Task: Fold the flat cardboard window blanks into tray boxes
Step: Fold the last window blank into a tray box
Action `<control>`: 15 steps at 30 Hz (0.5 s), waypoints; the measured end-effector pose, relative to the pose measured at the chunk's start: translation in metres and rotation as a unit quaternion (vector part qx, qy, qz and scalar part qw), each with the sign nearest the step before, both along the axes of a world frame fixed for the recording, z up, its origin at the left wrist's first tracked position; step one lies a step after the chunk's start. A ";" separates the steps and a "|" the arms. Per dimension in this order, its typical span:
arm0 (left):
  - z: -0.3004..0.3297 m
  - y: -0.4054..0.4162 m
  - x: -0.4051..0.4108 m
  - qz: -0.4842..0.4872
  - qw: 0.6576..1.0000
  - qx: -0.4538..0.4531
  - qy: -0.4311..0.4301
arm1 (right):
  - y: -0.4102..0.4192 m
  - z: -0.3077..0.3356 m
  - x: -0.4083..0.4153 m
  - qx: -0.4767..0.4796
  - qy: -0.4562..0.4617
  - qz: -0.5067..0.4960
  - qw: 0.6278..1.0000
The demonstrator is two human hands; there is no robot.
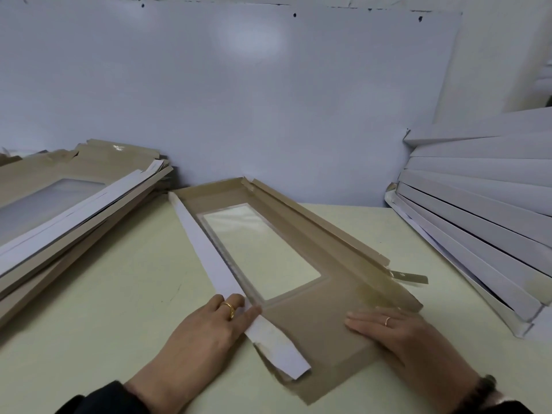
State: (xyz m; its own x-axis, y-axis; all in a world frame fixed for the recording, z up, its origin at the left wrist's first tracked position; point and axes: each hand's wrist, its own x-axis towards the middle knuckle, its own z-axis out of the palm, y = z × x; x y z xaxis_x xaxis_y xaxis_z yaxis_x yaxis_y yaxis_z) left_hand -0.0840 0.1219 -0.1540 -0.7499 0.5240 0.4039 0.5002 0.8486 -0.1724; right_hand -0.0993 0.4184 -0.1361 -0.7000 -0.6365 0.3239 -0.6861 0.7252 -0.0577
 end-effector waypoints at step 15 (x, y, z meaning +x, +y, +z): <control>0.005 -0.040 -0.023 0.086 0.972 0.219 -0.023 | -0.085 -0.012 0.024 0.114 -0.044 -0.023 0.992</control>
